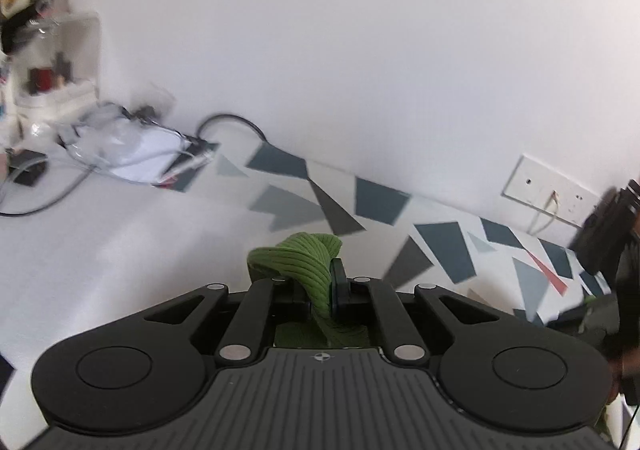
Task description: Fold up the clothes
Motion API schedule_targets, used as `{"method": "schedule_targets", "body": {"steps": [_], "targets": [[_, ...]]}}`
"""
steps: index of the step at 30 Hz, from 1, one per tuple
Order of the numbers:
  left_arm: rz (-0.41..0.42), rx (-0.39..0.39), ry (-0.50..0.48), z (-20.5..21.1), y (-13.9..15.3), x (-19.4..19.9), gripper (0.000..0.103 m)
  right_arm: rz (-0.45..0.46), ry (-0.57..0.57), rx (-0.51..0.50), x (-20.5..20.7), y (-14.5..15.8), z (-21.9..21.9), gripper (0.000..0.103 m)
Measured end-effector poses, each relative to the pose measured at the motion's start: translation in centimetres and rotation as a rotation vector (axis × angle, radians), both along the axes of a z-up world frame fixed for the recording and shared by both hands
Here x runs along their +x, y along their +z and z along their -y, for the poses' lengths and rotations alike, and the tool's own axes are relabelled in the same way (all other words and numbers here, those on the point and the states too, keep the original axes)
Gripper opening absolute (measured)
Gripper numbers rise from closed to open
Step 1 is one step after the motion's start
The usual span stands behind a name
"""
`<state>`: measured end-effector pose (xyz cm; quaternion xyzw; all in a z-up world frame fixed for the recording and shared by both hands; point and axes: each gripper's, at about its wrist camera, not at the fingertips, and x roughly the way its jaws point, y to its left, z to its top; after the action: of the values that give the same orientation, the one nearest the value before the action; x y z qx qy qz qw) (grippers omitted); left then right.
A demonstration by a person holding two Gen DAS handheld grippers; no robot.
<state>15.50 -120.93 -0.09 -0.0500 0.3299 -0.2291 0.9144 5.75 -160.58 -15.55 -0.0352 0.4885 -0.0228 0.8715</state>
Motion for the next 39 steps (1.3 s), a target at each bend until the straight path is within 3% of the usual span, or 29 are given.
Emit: {"method": "schedule_targets", "body": {"steps": [2,5,7,8,11,17,18,20,24,26,28,31,33,34,35,36,39], "targets": [[-0.056,0.012,-0.001,-0.9,-1.2,-0.5,0.009,0.101,-0.052,-0.012,0.9,1.0,0.5,0.006],[-0.172,0.109,-0.071,-0.8,-4.5,-1.7,0.009,0.236,-0.107,-0.008,1.3,2.6,1.7,0.006],[-0.237,0.193,-0.140,-0.1,-6.4,-2.5,0.012,0.219,-0.090,0.012,1.9,2.4,2.3,0.009],[-0.253,0.239,-0.172,0.4,-7.0,-2.8,0.014,0.174,-0.066,0.014,2.0,2.0,2.5,0.020],[-0.216,0.291,-0.256,1.4,-6.1,-3.1,0.028,0.176,-0.051,-0.019,0.2,2.0,3.6,0.031],[-0.121,0.183,-0.430,2.9,-0.8,-1.7,0.033,0.213,-0.217,0.091,-7.0,5.1,9.7,0.032],[-0.108,0.169,-0.422,3.4,-0.5,-0.9,0.038,0.206,-0.241,0.110,-8.1,5.2,10.5,0.032],[-0.090,0.137,-0.403,4.5,-0.1,0.8,0.039,0.185,-0.270,0.134,-10.2,5.0,11.9,0.032],[-0.080,0.020,-0.344,7.3,0.0,3.9,0.039,0.141,-0.269,0.111,-13.0,3.5,11.7,0.032],[-0.083,-0.027,-0.326,8.6,0.0,4.9,0.045,0.133,-0.284,0.117,-13.6,2.9,11.5,0.033],[-0.102,-0.006,-0.336,10.1,-1.0,5.9,0.054,0.149,-0.301,0.130,-13.5,2.3,11.5,0.036],[-0.170,0.096,-0.368,12.3,-3.8,6.8,0.054,0.154,-0.311,0.179,-12.7,1.2,11.8,0.042],[-0.234,0.159,-0.398,13.3,-5.9,7.1,0.054,0.116,-0.285,0.210,-11.7,0.3,11.8,0.041],[-0.256,0.178,-0.413,13.5,-6.6,6.9,0.054,0.098,-0.269,0.215,-11.3,0.0,11.6,0.029],[-0.268,0.188,-0.424,13.5,-7.1,6.6,0.054,0.086,-0.250,0.208,-11.2,-0.1,11.4,0.005],[-0.279,0.194,-0.432,13.5,-7.6,6.2,0.054,0.082,-0.241,0.198,-11.2,0.0,11.2,0.001],[-0.297,0.211,-0.440,13.4,-8.5,5.6,0.054,0.154,-0.287,0.165,-12.3,1.1,11.9,0.000]]}}
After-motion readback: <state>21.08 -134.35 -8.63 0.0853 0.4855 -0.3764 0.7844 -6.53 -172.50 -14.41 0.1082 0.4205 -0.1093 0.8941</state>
